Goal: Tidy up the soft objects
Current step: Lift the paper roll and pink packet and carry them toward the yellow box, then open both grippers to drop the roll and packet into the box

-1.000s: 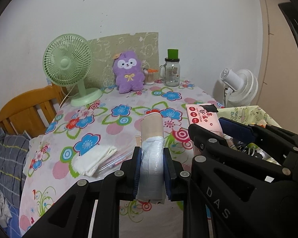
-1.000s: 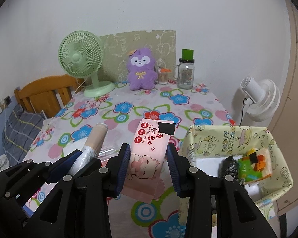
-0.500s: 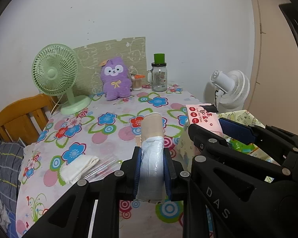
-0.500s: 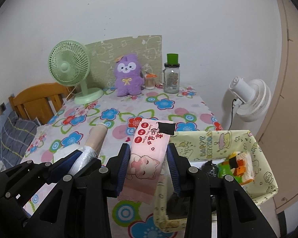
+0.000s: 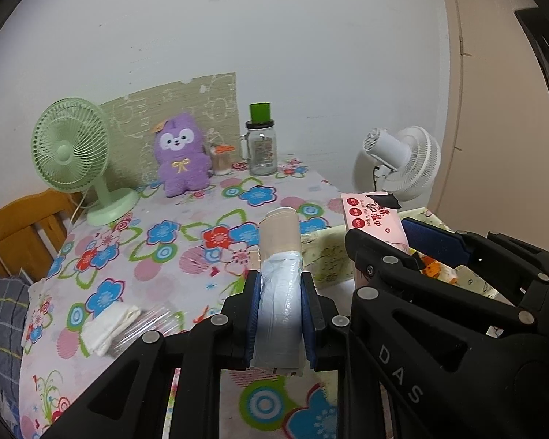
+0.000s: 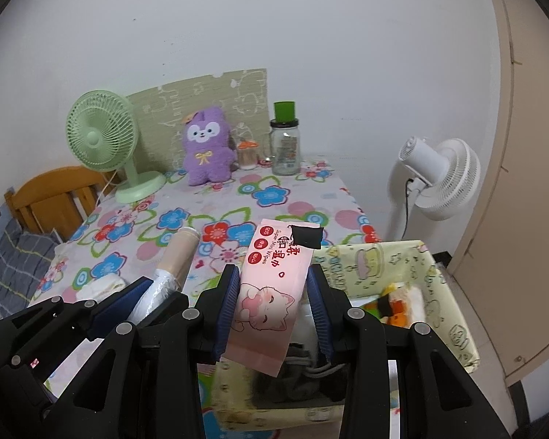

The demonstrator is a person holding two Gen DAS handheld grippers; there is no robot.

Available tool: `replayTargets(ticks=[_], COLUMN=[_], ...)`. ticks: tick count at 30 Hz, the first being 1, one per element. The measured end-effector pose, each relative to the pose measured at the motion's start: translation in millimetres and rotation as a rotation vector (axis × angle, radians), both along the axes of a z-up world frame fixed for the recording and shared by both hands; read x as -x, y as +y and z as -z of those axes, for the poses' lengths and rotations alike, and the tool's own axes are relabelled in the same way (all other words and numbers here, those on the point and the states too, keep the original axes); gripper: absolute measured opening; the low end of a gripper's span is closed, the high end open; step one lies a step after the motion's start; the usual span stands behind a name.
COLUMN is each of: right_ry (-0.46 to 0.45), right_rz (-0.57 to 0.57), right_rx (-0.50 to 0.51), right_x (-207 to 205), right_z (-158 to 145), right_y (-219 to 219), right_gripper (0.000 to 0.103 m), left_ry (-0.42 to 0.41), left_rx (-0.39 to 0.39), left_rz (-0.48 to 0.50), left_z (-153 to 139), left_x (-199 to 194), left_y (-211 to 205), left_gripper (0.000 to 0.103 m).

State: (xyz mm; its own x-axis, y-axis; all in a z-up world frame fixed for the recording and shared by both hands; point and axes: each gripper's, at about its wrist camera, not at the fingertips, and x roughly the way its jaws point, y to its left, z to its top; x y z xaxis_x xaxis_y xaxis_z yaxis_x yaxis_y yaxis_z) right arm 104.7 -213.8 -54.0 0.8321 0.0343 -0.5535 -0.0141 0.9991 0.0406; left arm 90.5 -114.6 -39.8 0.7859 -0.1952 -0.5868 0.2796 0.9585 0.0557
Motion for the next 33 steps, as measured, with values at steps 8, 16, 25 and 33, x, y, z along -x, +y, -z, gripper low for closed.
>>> replayTargets(ticks=[8,16,25,33], right_ry=[0.004,0.014,0.031,0.044], right_rz=[0.042,0.09,0.121,0.122], right_rx=[-0.009,-0.017,-0.033,-0.045], right_x=[-3.0,-4.7,-10.9,-14.8], right_z=[2.5,6.5,15.2,22.8], right_y=[-28.2,-58.6,-84.3,-92.9], right_gripper=[0.041,0.041,0.041,0.043], left_ry=[0.008,0.023,0.047,0.055], left_rx=[0.0,-0.006,-0.022,-0.042], left_rz=[0.047,0.095,0.127,0.127], left_z=[3.6,8.7,17.6,22.6], left_x=[-6.1,-12.1,-19.3,-21.0], left_y=[-27.1,-56.3,-80.1,-86.8], left_gripper=[0.02,0.02,0.032,0.072])
